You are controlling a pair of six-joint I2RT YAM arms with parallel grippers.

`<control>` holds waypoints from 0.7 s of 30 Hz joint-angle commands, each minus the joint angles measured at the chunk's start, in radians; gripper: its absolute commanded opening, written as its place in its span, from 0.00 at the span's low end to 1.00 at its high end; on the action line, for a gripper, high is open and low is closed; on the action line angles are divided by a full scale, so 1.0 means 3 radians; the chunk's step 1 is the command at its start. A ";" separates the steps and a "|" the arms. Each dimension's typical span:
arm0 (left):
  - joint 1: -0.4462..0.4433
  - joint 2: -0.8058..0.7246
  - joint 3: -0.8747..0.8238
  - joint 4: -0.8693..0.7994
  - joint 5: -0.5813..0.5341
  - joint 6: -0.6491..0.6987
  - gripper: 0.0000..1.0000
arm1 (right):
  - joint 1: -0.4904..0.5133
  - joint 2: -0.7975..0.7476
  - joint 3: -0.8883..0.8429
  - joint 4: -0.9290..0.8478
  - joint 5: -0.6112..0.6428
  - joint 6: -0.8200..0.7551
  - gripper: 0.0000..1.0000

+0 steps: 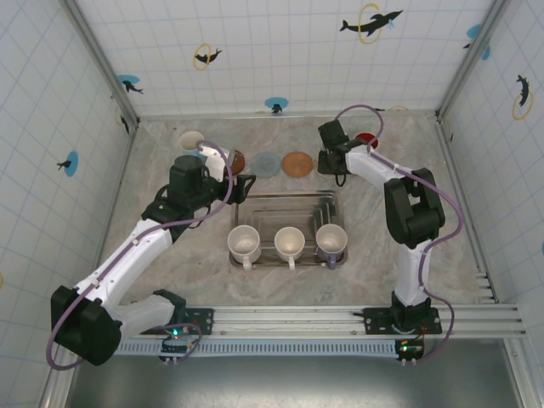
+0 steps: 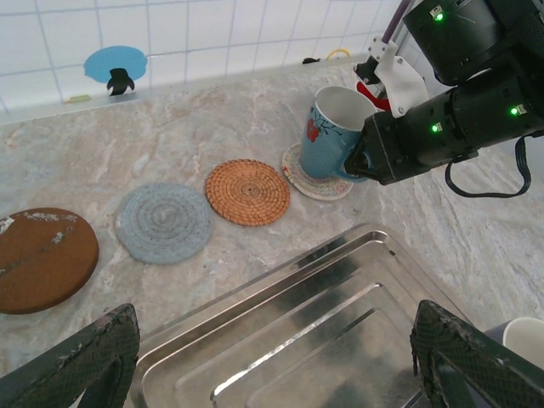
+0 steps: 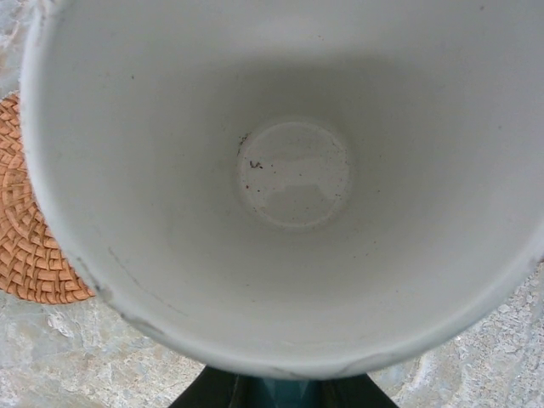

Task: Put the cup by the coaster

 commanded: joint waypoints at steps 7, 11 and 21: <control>0.0021 0.0018 0.0039 -0.0017 -0.0020 0.0072 0.84 | -0.0022 0.0055 0.0215 0.0197 -0.0026 0.0020 0.00; 0.0021 0.0025 0.0039 -0.0020 -0.0020 0.0075 0.84 | -0.0019 0.0083 0.0215 0.0198 -0.0043 0.0028 0.00; 0.0021 0.0022 0.0047 -0.0029 -0.0028 0.0072 0.84 | -0.0020 0.0176 0.0323 0.0096 0.0051 0.0004 0.00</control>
